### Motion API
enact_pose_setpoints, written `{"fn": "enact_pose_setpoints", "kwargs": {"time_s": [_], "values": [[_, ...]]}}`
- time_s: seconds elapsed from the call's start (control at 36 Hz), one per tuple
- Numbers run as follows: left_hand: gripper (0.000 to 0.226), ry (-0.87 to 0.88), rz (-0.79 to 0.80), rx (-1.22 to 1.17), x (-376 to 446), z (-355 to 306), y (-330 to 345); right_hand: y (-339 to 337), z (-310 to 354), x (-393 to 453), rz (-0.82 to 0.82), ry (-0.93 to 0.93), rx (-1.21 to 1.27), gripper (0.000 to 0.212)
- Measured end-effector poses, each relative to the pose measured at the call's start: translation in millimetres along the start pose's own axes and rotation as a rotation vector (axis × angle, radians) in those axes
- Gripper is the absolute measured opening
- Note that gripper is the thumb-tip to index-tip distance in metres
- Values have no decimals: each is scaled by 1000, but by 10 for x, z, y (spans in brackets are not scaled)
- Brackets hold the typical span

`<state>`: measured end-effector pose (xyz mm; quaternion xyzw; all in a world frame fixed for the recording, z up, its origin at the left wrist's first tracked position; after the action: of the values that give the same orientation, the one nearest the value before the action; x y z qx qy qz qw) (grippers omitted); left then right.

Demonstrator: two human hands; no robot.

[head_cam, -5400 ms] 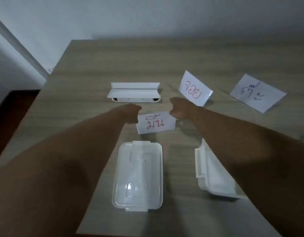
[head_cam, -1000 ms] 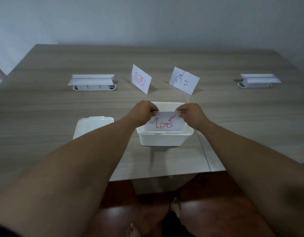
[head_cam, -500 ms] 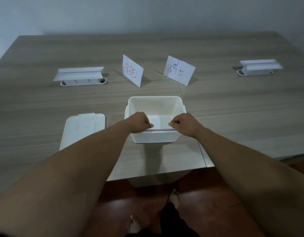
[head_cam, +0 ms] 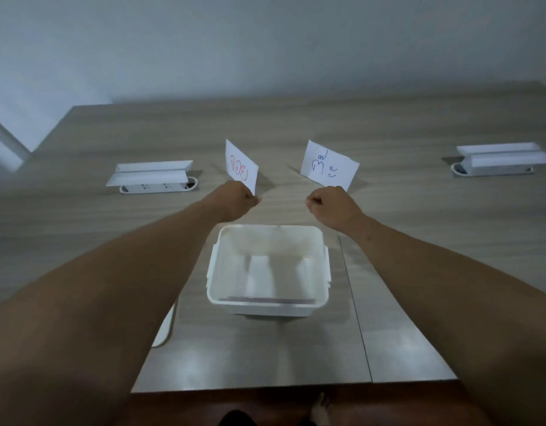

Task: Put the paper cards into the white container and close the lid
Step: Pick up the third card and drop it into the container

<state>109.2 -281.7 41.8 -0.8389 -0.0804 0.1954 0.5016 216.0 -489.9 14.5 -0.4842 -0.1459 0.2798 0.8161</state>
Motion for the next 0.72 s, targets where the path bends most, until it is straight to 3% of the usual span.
{"fn": "enact_pose_setpoints", "kwargs": {"time_s": [0.28,0.5,0.64,0.72], "values": [[38,-11,-39,56,414,241,-396,56,259,763,41,-56,6,26],[47,-64,-4,49,1003,691,-523,446,640,1535,60,15,25,33],[30,-116,19,-161,1353,1031,-543,793,842,2133,102,134,20,41],[39,-172,-27,-319,1490,1233,-550,1017,937,2355,90,191,18,41]]}}
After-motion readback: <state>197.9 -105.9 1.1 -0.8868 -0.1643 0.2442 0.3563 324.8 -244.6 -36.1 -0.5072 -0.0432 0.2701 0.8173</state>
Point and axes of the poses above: each hand's wrist, its own x-axis towards the middle knuckle, its own y-axis out of the palm, z = x × y, the point moved 3 cm from there along x, towards the middle knuckle, and after that the axes turned 6 degrees about -x, right-handed, at the moved point
